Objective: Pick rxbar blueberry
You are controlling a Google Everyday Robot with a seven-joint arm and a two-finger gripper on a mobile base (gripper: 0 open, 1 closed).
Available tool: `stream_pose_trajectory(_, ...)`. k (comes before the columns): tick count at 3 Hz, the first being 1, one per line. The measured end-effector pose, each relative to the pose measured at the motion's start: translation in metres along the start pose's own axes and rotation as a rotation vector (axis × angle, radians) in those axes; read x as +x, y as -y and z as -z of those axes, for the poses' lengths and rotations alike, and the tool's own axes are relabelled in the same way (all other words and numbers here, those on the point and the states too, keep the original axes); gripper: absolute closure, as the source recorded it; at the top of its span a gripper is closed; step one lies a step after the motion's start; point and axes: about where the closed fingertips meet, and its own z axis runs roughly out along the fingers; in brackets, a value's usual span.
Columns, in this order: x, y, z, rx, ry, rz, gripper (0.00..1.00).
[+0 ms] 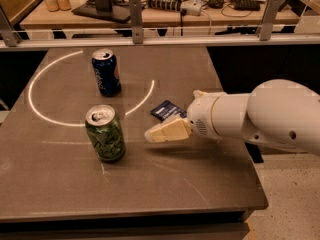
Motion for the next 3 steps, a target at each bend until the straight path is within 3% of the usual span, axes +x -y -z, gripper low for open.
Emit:
stream_pose_trajectory(1,0.007,0.008,-0.002,0.003,-0.013,0.003,0.18)
stream_pose_trajectory(3,0.019,0.013,-0.004,-0.011,-0.046,0.026,0.65)
